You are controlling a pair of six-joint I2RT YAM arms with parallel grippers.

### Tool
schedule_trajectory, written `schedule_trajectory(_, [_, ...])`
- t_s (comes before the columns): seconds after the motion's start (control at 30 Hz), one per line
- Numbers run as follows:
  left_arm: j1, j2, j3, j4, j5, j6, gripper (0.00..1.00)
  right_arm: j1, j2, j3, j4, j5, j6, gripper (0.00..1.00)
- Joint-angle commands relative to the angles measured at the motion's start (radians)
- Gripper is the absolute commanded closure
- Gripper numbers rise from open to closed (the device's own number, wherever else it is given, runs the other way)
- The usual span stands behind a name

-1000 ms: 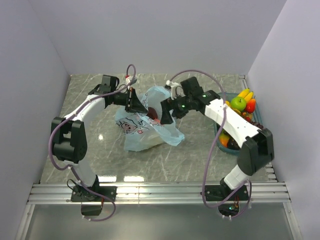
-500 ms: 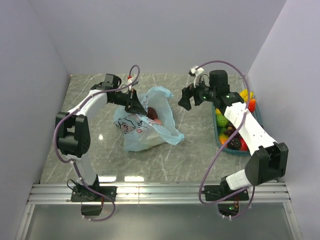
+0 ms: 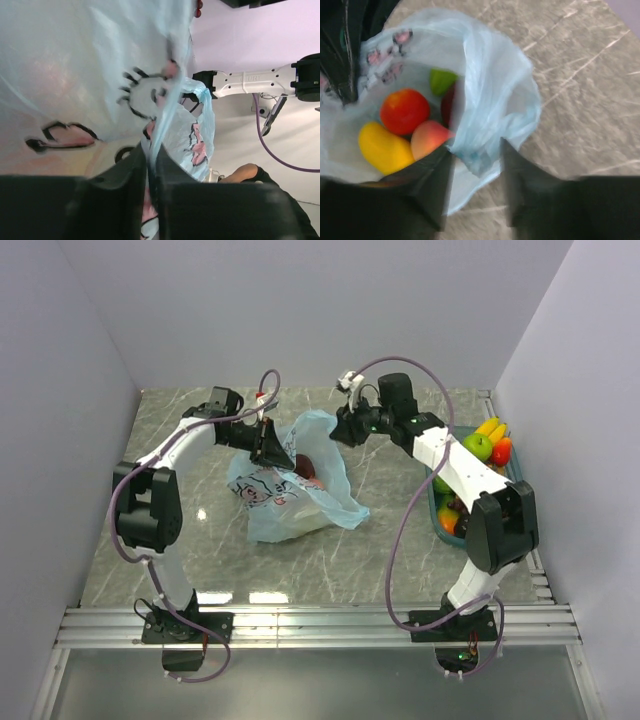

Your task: Place the fake fruits into the plastic bag and tie a complex knot

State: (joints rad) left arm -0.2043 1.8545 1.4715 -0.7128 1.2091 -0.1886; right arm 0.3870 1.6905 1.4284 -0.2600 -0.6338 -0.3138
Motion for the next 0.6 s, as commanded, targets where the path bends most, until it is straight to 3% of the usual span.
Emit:
schedule_trajectory(0.0, [0.014, -0.001, 0.055, -0.030, 0.006, 0.043, 0.80, 0.003, 0.020, 0.084, 0.080, 0.025, 0.027, 0.75])
schedule_trajectory(0.03, [0.020, -0.008, 0.059, -0.042, 0.000, 0.044, 0.77, 0.003, 0.020, 0.089, 0.077, 0.037, 0.039, 1.00])
schedule_trajectory(0.2, [0.074, -0.104, 0.134, -0.071, -0.054, 0.103, 0.51, 0.001, -0.029, 0.058, 0.047, 0.020, 0.096, 1.00])
schedule_trajectory(0.37, [0.071, -0.239, 0.182, -0.054, -0.152, 0.190, 0.35, 0.003, -0.043, 0.044, 0.010, -0.015, 0.147, 1.00])
schedule_trajectory(0.47, [0.017, -0.356, 0.164, -0.045, -0.206, 0.345, 0.26, 0.000, -0.028, 0.058, -0.011, -0.015, 0.151, 1.00])
schedule_trajectory(0.57, [-0.156, -0.454, 0.122, -0.103, -0.331, 0.555, 0.25, -0.011, -0.003, 0.073, -0.036, -0.027, 0.171, 1.00])
